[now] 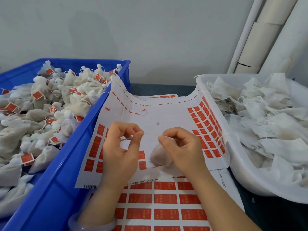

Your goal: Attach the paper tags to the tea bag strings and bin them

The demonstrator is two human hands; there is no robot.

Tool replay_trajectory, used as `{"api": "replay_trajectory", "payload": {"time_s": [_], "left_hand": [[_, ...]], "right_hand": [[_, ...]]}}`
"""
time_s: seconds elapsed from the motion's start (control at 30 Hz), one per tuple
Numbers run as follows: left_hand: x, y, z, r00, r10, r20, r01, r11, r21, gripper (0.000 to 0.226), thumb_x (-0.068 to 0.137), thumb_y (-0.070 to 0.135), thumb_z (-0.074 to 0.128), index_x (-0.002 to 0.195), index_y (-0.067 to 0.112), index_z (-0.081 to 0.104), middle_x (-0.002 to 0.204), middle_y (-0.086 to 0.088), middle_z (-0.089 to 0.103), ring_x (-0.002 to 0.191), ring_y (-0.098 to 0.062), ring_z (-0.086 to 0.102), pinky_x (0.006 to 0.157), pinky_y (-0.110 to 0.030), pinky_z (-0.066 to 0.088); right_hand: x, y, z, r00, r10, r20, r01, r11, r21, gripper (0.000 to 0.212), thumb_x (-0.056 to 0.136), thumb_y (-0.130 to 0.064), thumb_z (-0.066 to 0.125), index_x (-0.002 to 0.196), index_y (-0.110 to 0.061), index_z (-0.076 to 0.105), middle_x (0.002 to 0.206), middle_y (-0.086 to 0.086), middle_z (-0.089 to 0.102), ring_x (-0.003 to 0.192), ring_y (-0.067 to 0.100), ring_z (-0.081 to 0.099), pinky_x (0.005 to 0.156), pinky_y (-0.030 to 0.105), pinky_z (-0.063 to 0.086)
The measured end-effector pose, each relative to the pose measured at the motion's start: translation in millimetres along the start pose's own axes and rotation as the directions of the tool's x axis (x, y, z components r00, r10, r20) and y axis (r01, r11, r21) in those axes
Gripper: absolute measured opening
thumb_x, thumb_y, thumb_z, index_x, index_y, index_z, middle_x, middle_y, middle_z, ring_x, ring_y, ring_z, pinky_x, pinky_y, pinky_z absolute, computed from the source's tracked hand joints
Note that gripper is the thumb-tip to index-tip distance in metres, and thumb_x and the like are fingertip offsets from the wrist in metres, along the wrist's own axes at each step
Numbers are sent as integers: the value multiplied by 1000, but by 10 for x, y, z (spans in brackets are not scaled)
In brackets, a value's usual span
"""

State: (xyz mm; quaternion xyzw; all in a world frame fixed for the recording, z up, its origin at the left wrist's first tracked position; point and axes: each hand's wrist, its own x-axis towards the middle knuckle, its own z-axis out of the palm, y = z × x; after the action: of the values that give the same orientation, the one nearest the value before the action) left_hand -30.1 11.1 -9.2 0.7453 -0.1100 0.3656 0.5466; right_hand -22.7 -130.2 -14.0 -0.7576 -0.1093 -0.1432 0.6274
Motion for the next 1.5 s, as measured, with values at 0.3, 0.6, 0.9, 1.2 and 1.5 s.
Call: {"api": "replay_trajectory", "payload": {"time_s": [0.3, 0.6, 0.9, 1.2, 1.5], "left_hand": [[10, -13, -1, 998, 23, -59, -18, 996, 82, 40, 84, 0, 61, 72, 30, 36, 83, 18, 57, 83, 5, 58, 74, -3, 44], [22, -11, -54, 965, -172, 199, 233, 911, -342, 24, 76, 7, 69, 85, 18, 49, 75, 3, 66, 68, -15, 63, 67, -18, 53], [23, -45, -17, 870, -317, 378, 396, 906, -151, 31, 90, 5, 54, 85, 32, 68, 83, 14, 69, 67, -6, 64, 59, -13, 51], [-26, -40, 53, 879, -289, 378, 343, 936, -82, 24, 74, 17, 74, 89, 23, 57, 77, 8, 69, 66, -17, 66, 54, -23, 55], [-40, -12, 48, 926, -106, 362, 134, 990, -52, 24, 82, 11, 64, 88, 34, 64, 73, 5, 62, 66, -18, 58, 57, -24, 52]], "right_hand": [[43, -22, -56, 997, -51, 58, 51, 999, 1, 18, 83, -15, 66, 74, -30, 64, 80, -17, 65, 80, 2, 60, 68, 9, 47], [44, 17, -63, 988, -153, -14, 143, 949, -281, 26, 86, -36, 50, 103, -27, 67, 95, -20, 54, 98, -6, 48, 80, 1, 38], [-20, -6, -27, 974, -226, -31, 213, 950, -228, 17, 86, -23, 52, 96, -20, 66, 96, -8, 68, 93, 2, 62, 81, 9, 46], [-59, -77, 37, 996, -57, 72, 59, 998, -19, 7, 80, -33, 60, 82, -38, 65, 110, -23, 64, 109, -3, 56, 93, 21, 46], [-29, -128, -17, 998, -60, -32, 65, 978, 199, 8, 73, -34, 61, 79, -29, 66, 79, -21, 68, 82, 2, 64, 69, 9, 49]]}}
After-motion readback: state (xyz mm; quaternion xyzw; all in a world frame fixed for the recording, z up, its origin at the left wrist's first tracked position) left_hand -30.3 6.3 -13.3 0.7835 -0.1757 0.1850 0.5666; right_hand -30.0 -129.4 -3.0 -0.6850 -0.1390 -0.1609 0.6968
